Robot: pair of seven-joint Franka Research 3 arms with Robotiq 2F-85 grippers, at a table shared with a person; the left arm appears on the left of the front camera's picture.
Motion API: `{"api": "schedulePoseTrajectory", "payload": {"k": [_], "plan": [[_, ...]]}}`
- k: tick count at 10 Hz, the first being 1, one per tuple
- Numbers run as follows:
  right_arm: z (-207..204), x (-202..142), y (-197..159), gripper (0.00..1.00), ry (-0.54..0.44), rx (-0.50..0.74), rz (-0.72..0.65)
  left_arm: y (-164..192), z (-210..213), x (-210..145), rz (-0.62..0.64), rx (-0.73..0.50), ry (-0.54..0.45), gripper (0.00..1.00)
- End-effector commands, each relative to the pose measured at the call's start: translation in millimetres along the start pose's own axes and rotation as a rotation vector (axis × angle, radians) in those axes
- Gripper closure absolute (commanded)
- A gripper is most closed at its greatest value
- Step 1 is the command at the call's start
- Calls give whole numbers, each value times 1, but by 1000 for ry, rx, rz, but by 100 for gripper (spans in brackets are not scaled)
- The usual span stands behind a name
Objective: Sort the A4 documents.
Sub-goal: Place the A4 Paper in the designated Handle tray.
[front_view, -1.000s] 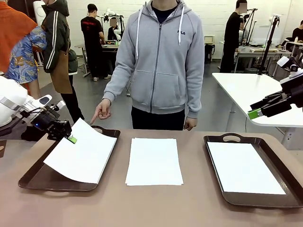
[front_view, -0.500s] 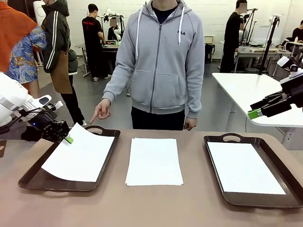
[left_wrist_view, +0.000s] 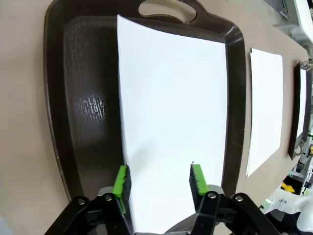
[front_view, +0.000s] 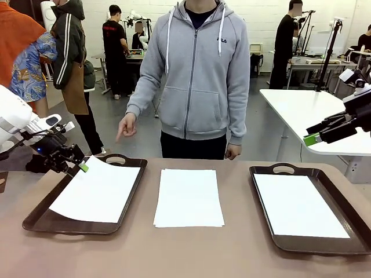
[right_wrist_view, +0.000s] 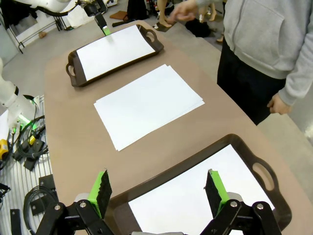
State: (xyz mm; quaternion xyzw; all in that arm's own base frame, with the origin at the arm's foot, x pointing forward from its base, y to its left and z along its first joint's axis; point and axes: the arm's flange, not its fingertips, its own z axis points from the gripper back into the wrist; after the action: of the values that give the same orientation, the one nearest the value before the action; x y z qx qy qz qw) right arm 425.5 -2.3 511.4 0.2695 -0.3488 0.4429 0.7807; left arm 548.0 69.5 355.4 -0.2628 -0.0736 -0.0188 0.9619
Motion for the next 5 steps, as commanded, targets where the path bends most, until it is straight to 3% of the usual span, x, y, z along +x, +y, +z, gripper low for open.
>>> {"api": "schedulePoseTrajectory", "payload": {"k": [1,2,3,5], "plan": [[0,0,1,0,-1,1,3,-2,3,-7,16,36,1,0],[0,0,1,0,-1,1,3,-2,3,-8,15,39,4,10],[0,0,1,0,-1,1,3,-1,5,-9,14,31,3,0],[0,0,1,0,-1,1,3,-4,5,-10,50,-25,-21,0]]}}
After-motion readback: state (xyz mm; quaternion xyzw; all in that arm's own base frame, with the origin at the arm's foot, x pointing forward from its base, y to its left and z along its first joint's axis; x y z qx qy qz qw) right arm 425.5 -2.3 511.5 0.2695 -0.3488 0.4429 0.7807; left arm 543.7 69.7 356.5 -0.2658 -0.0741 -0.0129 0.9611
